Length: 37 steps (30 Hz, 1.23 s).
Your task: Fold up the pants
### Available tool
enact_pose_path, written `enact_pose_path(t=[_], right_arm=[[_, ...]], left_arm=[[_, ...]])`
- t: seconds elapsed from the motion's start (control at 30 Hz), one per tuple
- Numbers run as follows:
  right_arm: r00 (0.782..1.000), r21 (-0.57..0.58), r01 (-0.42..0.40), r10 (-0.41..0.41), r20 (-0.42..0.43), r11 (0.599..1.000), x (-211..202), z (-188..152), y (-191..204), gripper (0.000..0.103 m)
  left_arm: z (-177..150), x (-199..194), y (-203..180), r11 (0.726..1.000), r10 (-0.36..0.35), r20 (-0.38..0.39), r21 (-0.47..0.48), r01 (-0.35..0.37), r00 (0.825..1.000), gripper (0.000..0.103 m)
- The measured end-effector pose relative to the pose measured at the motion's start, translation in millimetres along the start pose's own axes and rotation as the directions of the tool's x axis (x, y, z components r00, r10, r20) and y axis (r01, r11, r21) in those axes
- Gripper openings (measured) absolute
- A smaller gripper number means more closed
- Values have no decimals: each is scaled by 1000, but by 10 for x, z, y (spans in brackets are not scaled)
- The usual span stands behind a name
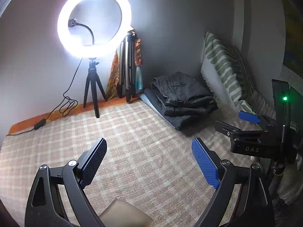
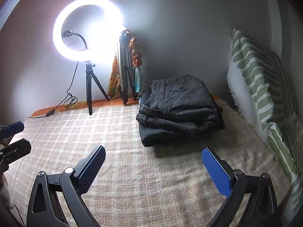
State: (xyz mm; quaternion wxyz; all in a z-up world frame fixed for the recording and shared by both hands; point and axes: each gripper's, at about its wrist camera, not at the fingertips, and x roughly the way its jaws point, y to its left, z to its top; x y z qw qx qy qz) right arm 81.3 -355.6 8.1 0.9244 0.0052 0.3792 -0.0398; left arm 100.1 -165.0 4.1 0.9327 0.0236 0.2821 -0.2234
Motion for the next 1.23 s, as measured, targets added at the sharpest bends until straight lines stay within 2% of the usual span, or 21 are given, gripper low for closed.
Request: enact_pose_path(t=[1.07,1.23], right_arm=[[1000,-8,-14,14,-22,1000,61,-34,29,103],[999,-3,-19,19,-28,1000,83,-33,35,103]], left_arm=[[33,-14,-16,1000,-4,0,12,4,1000,91],[16,-33,-3,1000,-9,18,27,9,1000,91]])
